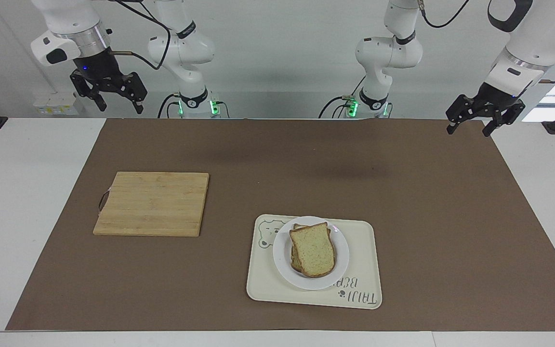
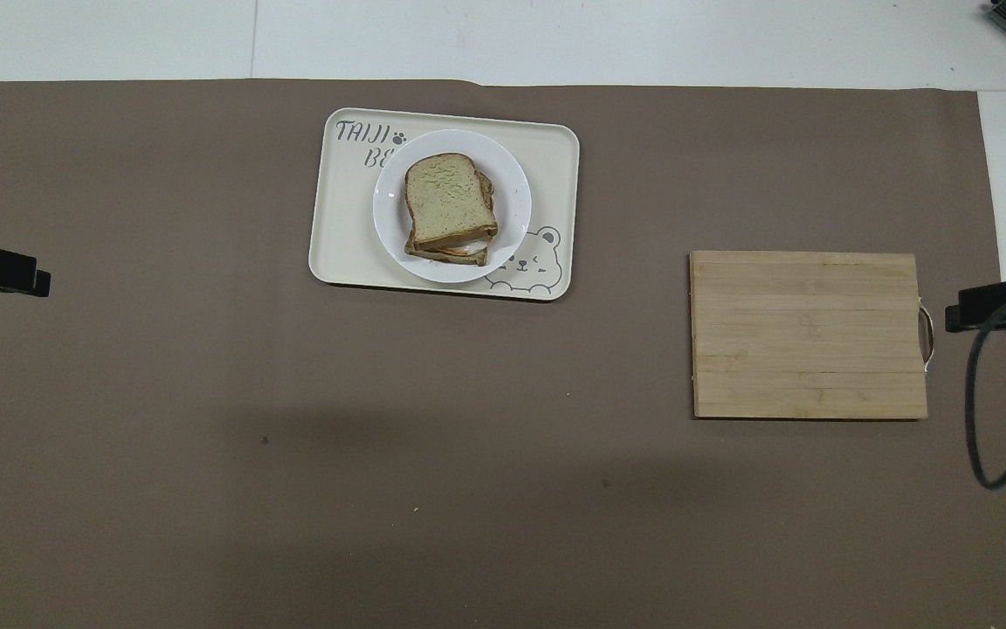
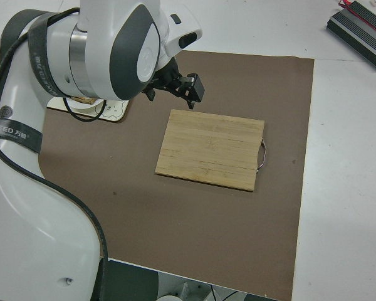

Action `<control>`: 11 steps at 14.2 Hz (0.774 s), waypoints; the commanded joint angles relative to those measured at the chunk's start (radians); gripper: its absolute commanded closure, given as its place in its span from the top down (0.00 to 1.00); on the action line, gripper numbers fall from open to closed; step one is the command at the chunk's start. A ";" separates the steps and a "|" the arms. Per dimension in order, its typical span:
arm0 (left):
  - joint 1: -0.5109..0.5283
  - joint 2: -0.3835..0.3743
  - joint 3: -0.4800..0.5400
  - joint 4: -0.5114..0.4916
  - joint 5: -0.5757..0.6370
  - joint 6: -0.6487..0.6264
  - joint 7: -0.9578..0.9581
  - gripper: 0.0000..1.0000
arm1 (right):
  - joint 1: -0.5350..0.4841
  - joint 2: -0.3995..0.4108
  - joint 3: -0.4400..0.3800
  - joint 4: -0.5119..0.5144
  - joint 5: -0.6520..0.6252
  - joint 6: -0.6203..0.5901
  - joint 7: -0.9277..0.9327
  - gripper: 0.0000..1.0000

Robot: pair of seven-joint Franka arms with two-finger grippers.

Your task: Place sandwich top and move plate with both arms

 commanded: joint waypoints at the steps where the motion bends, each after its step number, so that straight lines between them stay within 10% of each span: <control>1: 0.053 -0.025 -0.034 0.018 0.027 -0.082 0.002 1.00 | -0.016 -0.007 0.009 -0.001 0.004 -0.001 -0.027 1.00; 11: 0.187 -0.056 -0.162 0.016 0.025 -0.090 0.005 1.00 | -0.018 -0.020 0.009 -0.002 0.006 -0.092 -0.031 1.00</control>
